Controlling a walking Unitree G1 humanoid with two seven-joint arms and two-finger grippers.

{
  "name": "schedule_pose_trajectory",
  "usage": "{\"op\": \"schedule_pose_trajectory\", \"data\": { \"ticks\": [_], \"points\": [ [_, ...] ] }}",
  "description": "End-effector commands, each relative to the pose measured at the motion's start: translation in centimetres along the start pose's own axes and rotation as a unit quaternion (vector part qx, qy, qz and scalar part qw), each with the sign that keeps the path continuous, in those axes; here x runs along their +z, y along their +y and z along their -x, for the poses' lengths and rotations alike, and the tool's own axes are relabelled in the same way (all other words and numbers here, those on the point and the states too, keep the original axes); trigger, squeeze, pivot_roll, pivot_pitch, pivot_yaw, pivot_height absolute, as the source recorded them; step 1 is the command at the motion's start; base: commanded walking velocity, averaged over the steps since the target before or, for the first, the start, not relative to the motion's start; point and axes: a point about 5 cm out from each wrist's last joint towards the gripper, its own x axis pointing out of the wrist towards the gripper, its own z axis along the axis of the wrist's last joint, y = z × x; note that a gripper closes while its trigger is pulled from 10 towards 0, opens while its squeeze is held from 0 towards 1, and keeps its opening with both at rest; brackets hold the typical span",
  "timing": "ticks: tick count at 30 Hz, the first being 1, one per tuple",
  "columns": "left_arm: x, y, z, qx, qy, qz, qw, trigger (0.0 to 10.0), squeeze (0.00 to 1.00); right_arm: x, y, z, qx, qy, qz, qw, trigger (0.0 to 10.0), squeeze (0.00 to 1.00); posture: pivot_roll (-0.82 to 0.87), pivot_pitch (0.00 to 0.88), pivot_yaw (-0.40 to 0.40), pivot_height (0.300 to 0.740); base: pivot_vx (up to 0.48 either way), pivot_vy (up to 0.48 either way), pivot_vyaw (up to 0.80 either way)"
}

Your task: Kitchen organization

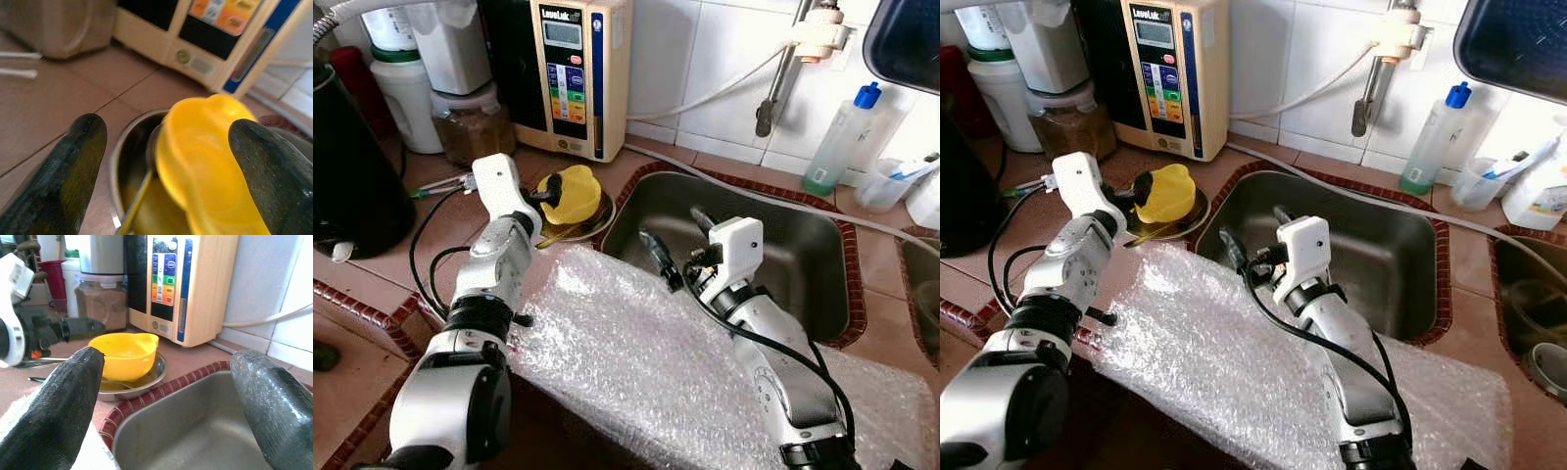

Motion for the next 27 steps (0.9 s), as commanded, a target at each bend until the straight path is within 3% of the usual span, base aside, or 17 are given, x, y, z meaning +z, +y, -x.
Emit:
{"op": "schedule_pose_trajectory", "data": {
  "ticks": [1, 2, 3, 7, 8, 9, 10, 11, 12, 13, 17, 19, 21, 27],
  "points": [
    [0.7, -0.3, -0.3, 0.002, 0.006, -0.009, 1.0, 10.0, 0.0, 0.8, 0.4, 0.1, 0.018, -0.01, -0.006, 1.0, 10.0, 0.85, -0.04, 0.0, 0.024, 0.74, 0.0, 0.0, 0.0],
    [0.7, -0.4, -0.4, 0.003, 0.009, -0.009, 1.0, 10.0, 0.0, 0.9, 0.6, 0.1, 0.023, -0.011, -0.005, 1.0, 10.0, 0.55, -0.04, 0.0, 0.025, 0.74, 0.0, 0.0, 0.0],
    [0.6, -0.6, -0.4, -0.003, 0.017, -0.013, 1.0, 10.0, 0.0, 1.0, 0.7, 0.1, 0.029, -0.011, -0.002, 1.0, 10.0, 0.34, -0.04, 0.0, 0.027, 0.74, 0.0, 0.0, 0.0],
    [0.5, -0.9, -0.6, -0.006, 0.023, -0.009, 1.0, 10.0, 0.0, 1.1, 0.9, 0.2, 0.032, -0.007, -0.002, 0.999, 10.0, 0.31, -0.05, 0.0, 0.031, 0.74, 0.0, 0.0, 0.0],
    [0.6, -1.0, -0.6, -0.006, 0.022, -0.011, 1.0, 9.5, 0.0, 1.0, 0.8, 0.3, 0.031, -0.005, -0.003, 0.999, 10.0, 0.31, -0.05, 0.0, 0.031, 0.74, 0.0, 0.0, 0.0],
    [0.6, -1.1, -0.7, -0.005, 0.022, -0.01, 1.0, 7.4, 0.0, 0.9, 0.8, 0.3, 0.031, -0.003, -0.003, 1.0, 10.0, 0.31, -0.05, 0.0, 0.031, 0.74, 0.0, 0.0, 0.0],
    [0.7, -1.1, -0.7, -0.004, 0.021, -0.01, 1.0, 7.4, 0.0, 0.9, 0.8, 0.4, 0.03, -0.001, -0.004, 1.0, 10.0, 0.31, -0.05, 0.0, 0.031, 0.74, 0.0, 0.0, 0.0],
    [0.7, -1.2, -0.8, -0.006, 0.023, -0.014, 1.0, 2.6, 0.0, 0.9, 0.9, 0.4, 0.031, 0.001, -0.005, 1.0, 10.0, 0.31, -0.04, 0.0, 0.031, 0.74, 0.0, 0.0, 0.0],
    [0.7, -1.2, -0.8, -0.008, 0.024, -0.017, 1.0, 2.6, 0.0, 0.8, 0.9, 0.4, 0.032, 0.002, -0.006, 0.999, 10.0, 0.31, -0.04, 0.0, 0.031, 0.74, 0.0, 0.0, 0.0],
    [0.7, -1.2, -0.8, -0.009, 0.027, -0.019, 0.999, 0.0, 0.0, 0.8, 1.0, 0.5, 0.034, 0.003, -0.006, 0.999, 10.0, 0.3, -0.04, 0.0, 0.031, 0.74, 0.0, 0.0, 0.0],
    [0.4, -1.2, -0.8, -0.011, 0.039, -0.024, 0.999, 0.0, 0.0, 0.8, 1.1, 0.4, 0.039, 0.006, -0.007, 0.999, 10.0, 0.25, -0.04, 0.0, 0.031, 0.74, 0.0, 0.0, 0.0],
    [-0.1, -0.9, -0.7, -0.016, 0.058, -0.037, 0.997, 0.0, 0.0, 0.7, 1.4, 0.4, 0.051, 0.012, -0.01, 0.999, 10.0, 0.13, -0.04, 0.0, 0.03, 0.74, 0.0, 0.0, 0.0],
    [-0.1, -0.9, -0.7, -0.016, 0.059, -0.039, 0.997, 0.0, 0.0, 0.6, 1.4, 0.4, 0.052, 0.013, -0.01, 0.999, 10.0, 0.13, -0.04, 0.0, 0.03, 0.74, 0.0, 0.0, 0.0],
    [-0.2, -0.4, -0.7, -0.012, 0.06, -0.053, 0.997, 0.0, 0.0, 0.5, 1.6, 0.4, 0.063, 0.02, -0.013, 0.998, 10.0, 0.0, -0.03, 0.0, 0.026, 0.74, 0.0, 0.0, 0.0]
  ]
}}
